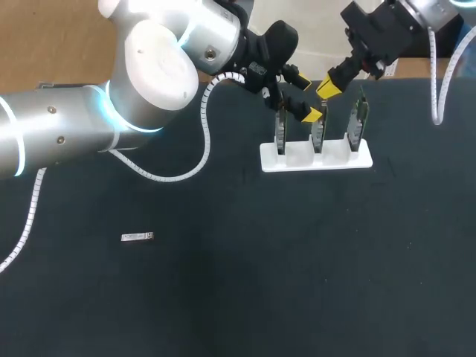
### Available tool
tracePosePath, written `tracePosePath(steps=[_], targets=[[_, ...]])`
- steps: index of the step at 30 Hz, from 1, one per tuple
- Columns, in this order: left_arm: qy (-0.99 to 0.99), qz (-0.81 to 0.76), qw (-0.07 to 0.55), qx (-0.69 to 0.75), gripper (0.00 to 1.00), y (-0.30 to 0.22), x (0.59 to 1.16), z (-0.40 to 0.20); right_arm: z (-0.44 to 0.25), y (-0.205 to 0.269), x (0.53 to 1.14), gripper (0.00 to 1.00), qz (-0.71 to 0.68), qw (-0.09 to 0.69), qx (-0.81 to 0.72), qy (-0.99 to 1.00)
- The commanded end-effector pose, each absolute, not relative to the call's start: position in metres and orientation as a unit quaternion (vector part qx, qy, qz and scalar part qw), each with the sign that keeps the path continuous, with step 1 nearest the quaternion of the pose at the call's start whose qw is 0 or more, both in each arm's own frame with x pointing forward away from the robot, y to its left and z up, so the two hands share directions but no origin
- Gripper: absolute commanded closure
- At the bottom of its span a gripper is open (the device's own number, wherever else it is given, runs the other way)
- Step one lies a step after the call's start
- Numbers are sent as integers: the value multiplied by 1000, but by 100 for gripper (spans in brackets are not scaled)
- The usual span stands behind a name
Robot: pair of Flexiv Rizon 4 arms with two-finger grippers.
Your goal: Pick up the optical module with the left hand, and insert it into the network port with the right hand.
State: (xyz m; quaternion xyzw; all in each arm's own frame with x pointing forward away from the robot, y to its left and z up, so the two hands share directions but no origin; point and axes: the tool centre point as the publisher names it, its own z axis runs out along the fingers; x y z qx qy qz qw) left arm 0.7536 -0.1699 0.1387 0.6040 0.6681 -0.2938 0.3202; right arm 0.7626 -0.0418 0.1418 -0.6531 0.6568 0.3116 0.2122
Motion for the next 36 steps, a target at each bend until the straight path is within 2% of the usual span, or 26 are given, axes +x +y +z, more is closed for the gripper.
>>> tracePosePath(steps=[1,9,23,36], targets=[[669,-293,318,604,0,-171,755,139,132,-41,760,100,314,210,-653,657],[669,-293,318,604,0,-171,755,139,132,-39,757,100,317,210,-652,656],[669,-293,318,604,0,-171,755,139,176,-46,758,100,331,269,-651,628],[669,-293,318,604,0,-171,755,139,189,-98,758,100,353,275,-644,621]])
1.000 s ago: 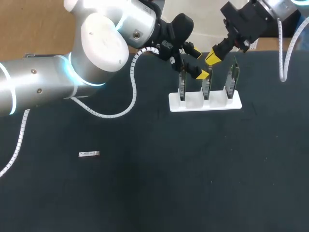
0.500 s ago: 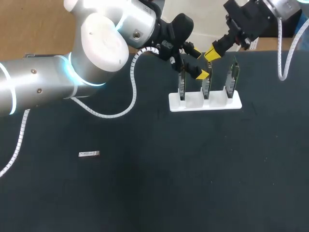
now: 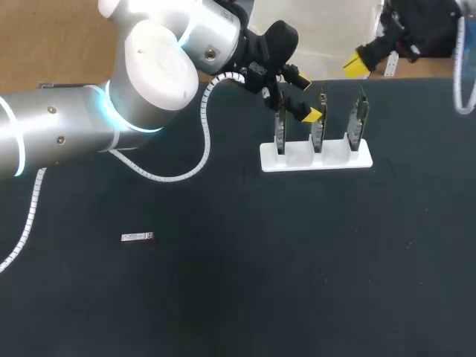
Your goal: Pick up the optical module with the left hand, and insert it into the network port with the right hand.
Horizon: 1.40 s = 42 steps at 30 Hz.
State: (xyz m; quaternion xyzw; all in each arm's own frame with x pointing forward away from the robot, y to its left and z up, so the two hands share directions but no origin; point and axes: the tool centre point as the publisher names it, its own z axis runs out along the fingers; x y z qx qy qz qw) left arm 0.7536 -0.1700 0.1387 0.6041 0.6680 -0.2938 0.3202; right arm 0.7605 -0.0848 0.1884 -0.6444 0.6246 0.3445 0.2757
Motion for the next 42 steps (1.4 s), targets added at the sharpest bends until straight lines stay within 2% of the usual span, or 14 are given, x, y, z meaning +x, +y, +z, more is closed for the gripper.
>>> tracePosePath(steps=[1,18,42], targets=[[669,-293,318,604,0,-171,755,139,187,-103,758,100,350,264,-652,619],[669,-293,318,604,0,-171,755,139,166,-155,757,100,351,243,-645,634],[669,-293,318,604,0,-171,755,139,149,-157,768,100,358,231,-653,627]])
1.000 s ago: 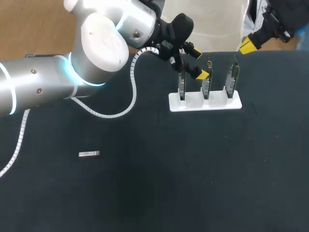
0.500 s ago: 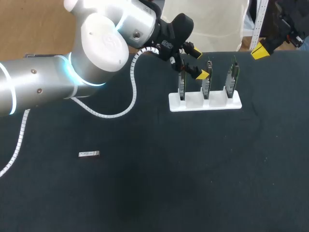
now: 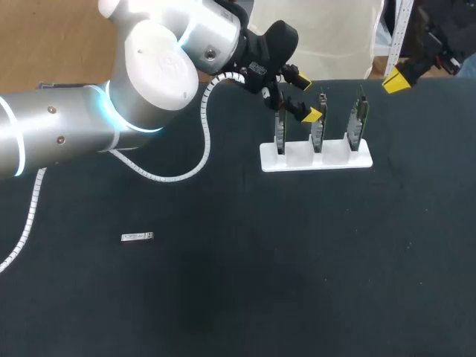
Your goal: Pick up the optical module with the left hand, and insert it into the network port with the right hand.
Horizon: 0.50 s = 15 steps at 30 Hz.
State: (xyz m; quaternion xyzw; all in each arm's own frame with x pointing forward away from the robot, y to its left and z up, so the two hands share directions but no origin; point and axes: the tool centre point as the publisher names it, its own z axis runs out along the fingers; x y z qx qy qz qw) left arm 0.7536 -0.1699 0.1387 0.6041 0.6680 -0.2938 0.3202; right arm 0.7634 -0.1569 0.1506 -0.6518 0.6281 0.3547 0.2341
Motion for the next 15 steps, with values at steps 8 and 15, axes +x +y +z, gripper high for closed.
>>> tracePosePath(steps=[8,15], targets=[[669,-293,318,604,0,-171,755,139,149,-156,768,100,355,231,-652,629],[669,-293,318,604,0,-171,755,139,150,-155,767,100,352,230,-651,632]])
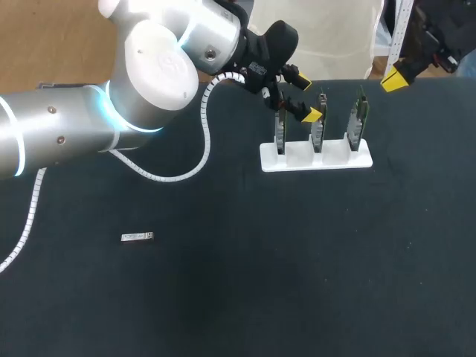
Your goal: Pick up the optical module with the left hand, and insert it into the network port with the right hand.
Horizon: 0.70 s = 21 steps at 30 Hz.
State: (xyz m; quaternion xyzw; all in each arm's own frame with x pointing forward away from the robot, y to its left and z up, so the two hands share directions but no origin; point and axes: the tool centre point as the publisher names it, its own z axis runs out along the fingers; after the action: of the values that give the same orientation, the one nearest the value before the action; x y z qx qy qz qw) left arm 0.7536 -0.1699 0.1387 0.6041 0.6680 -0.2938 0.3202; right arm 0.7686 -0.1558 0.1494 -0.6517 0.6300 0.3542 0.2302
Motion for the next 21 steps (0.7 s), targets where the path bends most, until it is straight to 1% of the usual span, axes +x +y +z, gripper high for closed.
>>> tracePosePath(steps=[1,2,3,21], targets=[[669,-293,318,604,0,-171,755,139,151,-155,767,100,362,223,-652,628],[669,-293,318,604,0,-171,755,139,151,-155,766,57,355,222,-648,637],[669,-293,318,604,0,-171,755,139,151,-155,766,0,355,222,-648,637],[669,-293,318,604,0,-171,755,139,151,-155,766,0,355,222,-648,637]])
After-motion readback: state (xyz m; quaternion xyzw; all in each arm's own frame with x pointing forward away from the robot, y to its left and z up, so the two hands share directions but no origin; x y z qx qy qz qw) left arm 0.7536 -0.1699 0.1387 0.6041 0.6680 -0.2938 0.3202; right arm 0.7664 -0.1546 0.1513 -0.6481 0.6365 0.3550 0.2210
